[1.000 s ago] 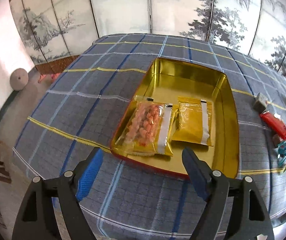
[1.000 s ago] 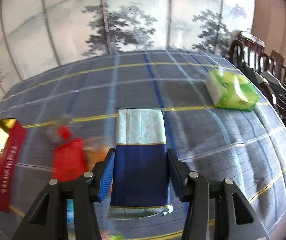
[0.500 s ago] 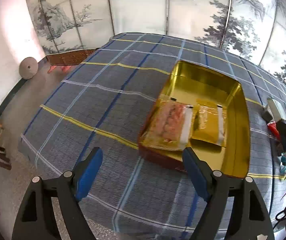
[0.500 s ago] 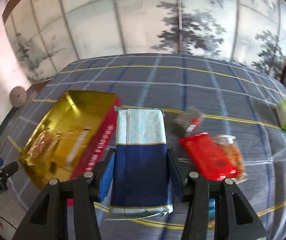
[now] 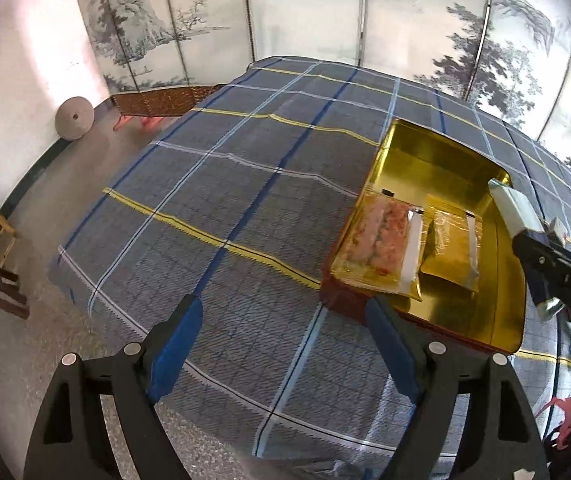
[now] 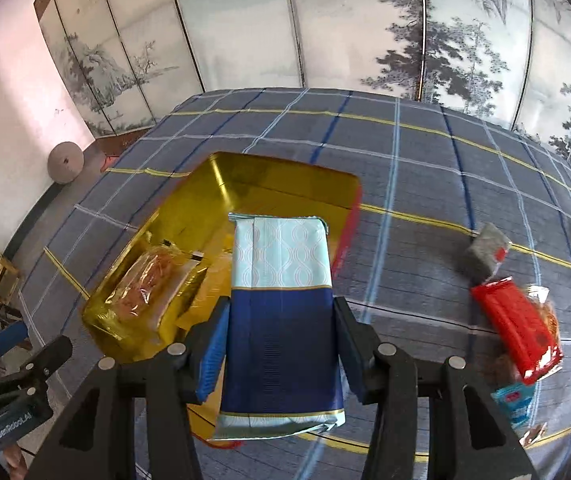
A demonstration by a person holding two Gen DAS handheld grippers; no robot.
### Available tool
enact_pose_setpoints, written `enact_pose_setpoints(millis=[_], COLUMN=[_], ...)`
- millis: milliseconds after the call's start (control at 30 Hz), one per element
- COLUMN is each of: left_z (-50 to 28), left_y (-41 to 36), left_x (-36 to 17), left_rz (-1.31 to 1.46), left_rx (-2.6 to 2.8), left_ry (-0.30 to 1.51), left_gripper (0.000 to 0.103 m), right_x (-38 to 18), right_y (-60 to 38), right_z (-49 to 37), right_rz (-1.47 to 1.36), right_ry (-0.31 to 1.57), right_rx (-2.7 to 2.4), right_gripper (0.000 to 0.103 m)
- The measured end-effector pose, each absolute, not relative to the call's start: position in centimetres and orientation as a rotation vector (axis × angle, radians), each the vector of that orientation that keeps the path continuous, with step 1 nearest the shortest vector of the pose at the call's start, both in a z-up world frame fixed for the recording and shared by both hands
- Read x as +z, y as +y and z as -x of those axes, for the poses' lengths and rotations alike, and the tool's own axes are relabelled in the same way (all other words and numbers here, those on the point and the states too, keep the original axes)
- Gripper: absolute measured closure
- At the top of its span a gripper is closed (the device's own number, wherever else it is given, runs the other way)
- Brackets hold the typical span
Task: Organize snacks
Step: 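Lower the blue-and-white box into the tin and open the right gripper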
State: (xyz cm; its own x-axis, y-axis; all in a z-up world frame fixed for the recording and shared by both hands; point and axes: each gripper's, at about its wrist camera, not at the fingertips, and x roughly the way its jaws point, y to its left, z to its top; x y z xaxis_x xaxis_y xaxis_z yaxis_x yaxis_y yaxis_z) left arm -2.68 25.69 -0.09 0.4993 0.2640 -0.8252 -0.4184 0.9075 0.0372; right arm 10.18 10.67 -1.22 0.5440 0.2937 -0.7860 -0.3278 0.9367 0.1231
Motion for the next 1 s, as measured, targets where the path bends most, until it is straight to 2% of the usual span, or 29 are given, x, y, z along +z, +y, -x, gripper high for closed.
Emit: enact_pose_setpoints(millis=[1000], left_z=[3.9], left_y=[28.2], left_x=[0.8], left_rz=[0.209], left_rx=[0.482], left_ry=[0.967], left_gripper=[0.02], right_x=[-4.3], right_y=[16.5], right_z=[-11.1], right_rz=[0.083], right_ry=[1.0], right_rx=[0.429], right_gripper=[0.052])
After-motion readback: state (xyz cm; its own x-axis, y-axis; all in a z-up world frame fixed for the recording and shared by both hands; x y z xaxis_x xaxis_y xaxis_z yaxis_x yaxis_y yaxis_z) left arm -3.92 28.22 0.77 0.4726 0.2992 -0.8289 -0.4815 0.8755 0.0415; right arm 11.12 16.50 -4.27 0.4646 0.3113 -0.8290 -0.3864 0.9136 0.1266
